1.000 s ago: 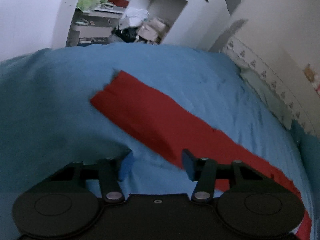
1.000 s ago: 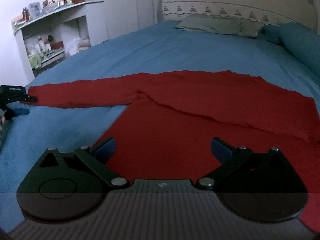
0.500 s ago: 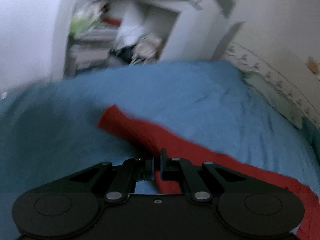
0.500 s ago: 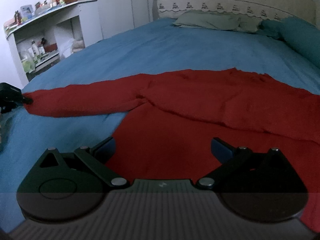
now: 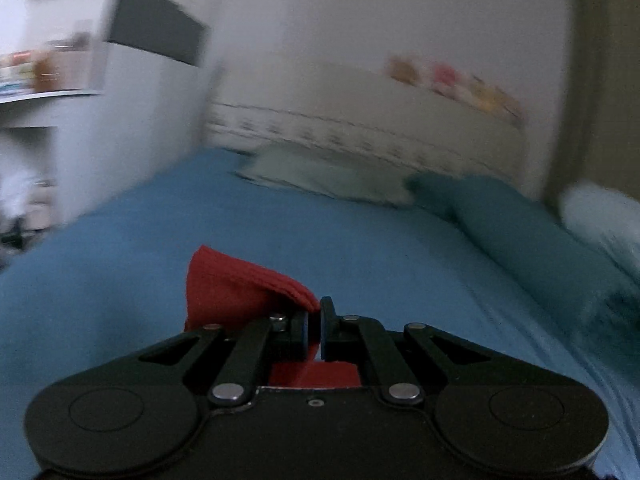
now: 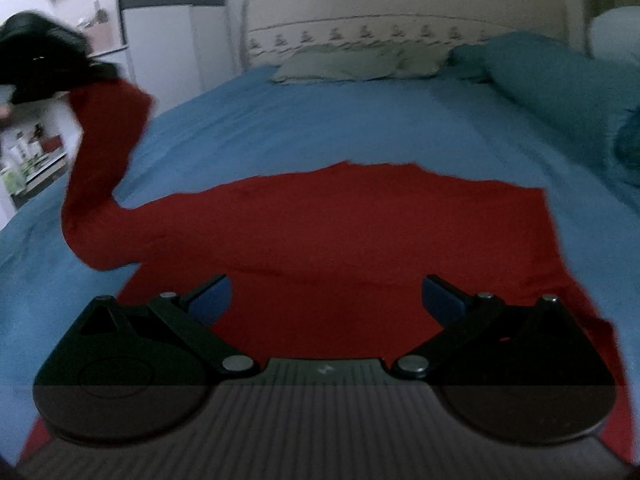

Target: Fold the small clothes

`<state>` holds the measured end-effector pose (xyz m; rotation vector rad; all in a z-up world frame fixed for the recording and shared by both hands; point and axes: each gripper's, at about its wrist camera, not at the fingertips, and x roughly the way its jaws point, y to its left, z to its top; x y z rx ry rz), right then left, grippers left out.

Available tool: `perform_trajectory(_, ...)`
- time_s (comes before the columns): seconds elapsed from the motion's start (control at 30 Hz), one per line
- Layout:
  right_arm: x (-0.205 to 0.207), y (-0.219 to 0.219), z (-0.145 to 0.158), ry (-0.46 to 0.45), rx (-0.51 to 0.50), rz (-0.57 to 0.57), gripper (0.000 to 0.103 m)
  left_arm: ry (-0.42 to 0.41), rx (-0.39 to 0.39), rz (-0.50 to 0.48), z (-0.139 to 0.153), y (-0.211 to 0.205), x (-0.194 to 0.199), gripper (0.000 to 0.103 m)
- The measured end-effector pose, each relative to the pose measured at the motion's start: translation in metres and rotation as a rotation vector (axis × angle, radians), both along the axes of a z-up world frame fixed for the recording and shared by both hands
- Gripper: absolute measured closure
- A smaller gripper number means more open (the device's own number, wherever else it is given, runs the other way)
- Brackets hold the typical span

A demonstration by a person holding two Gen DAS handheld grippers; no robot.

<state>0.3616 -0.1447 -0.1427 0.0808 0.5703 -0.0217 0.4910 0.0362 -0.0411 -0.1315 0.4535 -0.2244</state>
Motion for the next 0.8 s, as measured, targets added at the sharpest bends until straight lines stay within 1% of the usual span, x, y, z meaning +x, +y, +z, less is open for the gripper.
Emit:
perform_trajectory(0.07, -0.007, -0.026, 0.003, -0.008, 0.000, -0.031, 0.000, 0.038, 0.027, -0.064, -0.013, -0.047, 0.011, 0.098)
perform_trajectory(0.13, -0.014, -0.051, 0.004, -0.013, -0.002, -0.062, 0.000, 0.082, 0.073, -0.137, -0.034, -0.092, 0.016, 0.098)
perform_trajectory(0.17, -0.019, -0.065, 0.003, -0.013, 0.000, -0.080, 0.000, 0.101, 0.110, -0.175, -0.049, -0.116, 0.016, 0.098)
perform_trajectory(0.27, -0.031, -0.102, -0.002, -0.003, 0.017, -0.121, 0.000, 0.162, 0.201, -0.272, -0.095, -0.167, 0.010, 0.098)
perform_trajectory(0.37, -0.041, -0.130, -0.012, 0.016, 0.030, -0.143, 0.000, 0.226, 0.253, -0.316, -0.135, -0.190, 0.008, 0.098)
perform_trajectory(0.43, -0.045, -0.141, -0.017, 0.028, 0.029, -0.151, 0.000, 0.244, 0.286, -0.325, -0.155, -0.195, 0.004, 0.098)
perform_trajectory(0.5, -0.049, -0.143, -0.022, 0.041, 0.029, -0.152, 0.000, 0.223, 0.300, -0.326, -0.161, -0.193, 0.002, 0.098)
perform_trajectory(0.57, -0.048, -0.144, -0.024, 0.056, 0.028, -0.152, 0.000, 0.227, 0.302, -0.334, -0.158, -0.193, 0.004, 0.096)
perform_trajectory(0.63, -0.048, -0.141, -0.025, 0.059, 0.021, -0.148, 0.000, 0.239, 0.268, -0.338, -0.151, -0.190, 0.006, 0.067)
perform_trajectory(0.67, -0.048, -0.140, -0.023, 0.058, 0.016, -0.146, 0.000, 0.237, 0.241, -0.339, -0.146, -0.185, 0.004, 0.036)
perform_trajectory(0.7, -0.046, -0.137, -0.022, 0.055, 0.011, -0.144, 0.000, 0.221, 0.220, -0.333, -0.141, -0.182, -0.001, 0.019)
perform_trajectory(0.77, -0.044, -0.132, -0.016, 0.042, 0.002, -0.133, 0.000, 0.166, 0.197, -0.306, -0.125, -0.162, -0.018, 0.009)
perform_trajectory(0.8, -0.043, -0.128, -0.013, 0.035, -0.004, -0.125, 0.000, 0.152, 0.192, -0.293, -0.120, -0.153, -0.024, 0.008)
